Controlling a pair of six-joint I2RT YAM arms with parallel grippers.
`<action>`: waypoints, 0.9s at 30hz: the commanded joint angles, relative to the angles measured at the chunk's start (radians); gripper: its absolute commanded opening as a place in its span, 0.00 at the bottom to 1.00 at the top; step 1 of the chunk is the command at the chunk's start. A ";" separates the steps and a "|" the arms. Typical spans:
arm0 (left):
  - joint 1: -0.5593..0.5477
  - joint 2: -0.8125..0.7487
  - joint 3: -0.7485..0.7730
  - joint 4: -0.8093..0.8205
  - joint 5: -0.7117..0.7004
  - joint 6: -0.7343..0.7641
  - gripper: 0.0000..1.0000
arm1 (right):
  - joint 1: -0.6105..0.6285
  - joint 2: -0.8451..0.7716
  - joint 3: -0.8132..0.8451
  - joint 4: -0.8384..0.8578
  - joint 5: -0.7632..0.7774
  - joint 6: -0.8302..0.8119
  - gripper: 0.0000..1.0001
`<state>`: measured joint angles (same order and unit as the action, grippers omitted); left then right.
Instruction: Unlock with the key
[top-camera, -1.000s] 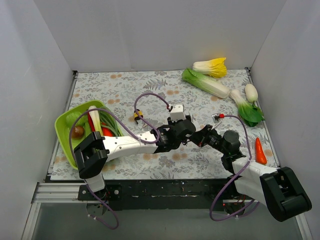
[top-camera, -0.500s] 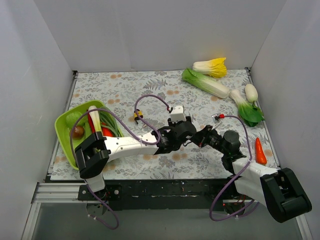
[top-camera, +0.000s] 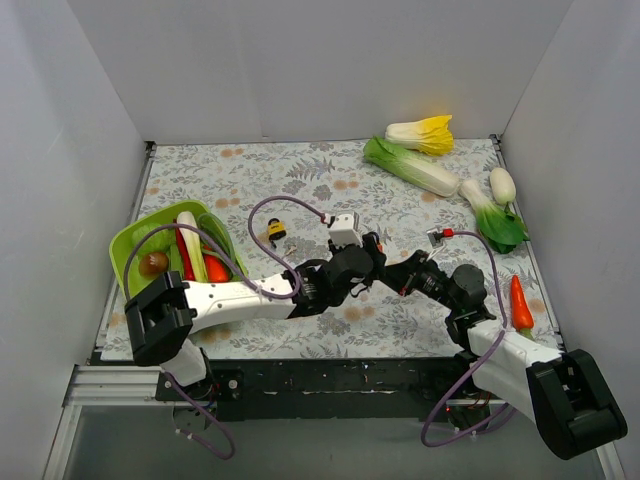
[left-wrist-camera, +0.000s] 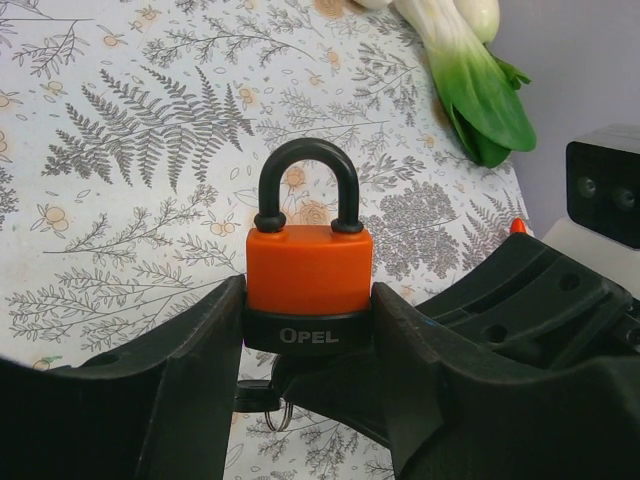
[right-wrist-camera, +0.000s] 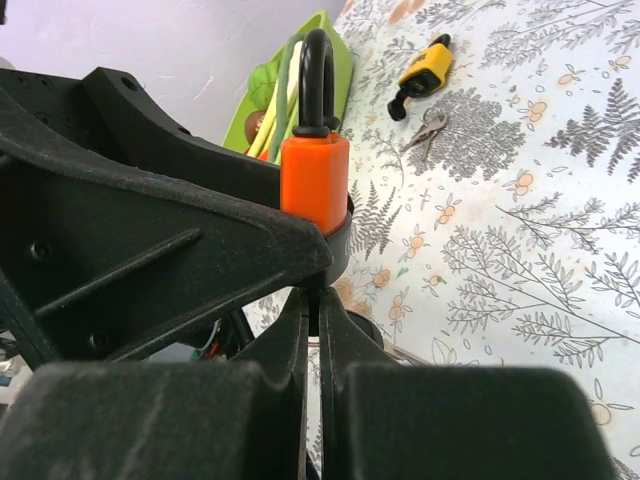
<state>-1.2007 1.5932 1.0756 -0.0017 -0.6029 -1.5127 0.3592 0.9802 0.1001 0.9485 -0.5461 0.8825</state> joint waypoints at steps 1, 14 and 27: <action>-0.077 -0.085 -0.071 0.048 0.204 0.023 0.00 | -0.043 -0.037 0.078 0.159 0.163 0.022 0.01; -0.077 -0.154 -0.152 0.210 0.299 0.088 0.00 | -0.051 -0.049 0.090 0.190 0.133 0.088 0.01; -0.079 -0.191 -0.229 0.367 0.425 0.138 0.00 | -0.060 -0.049 0.084 0.243 0.118 0.131 0.01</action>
<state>-1.1995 1.4582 0.8783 0.3370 -0.4839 -1.3712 0.3393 0.9413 0.1028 1.0515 -0.6376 0.9920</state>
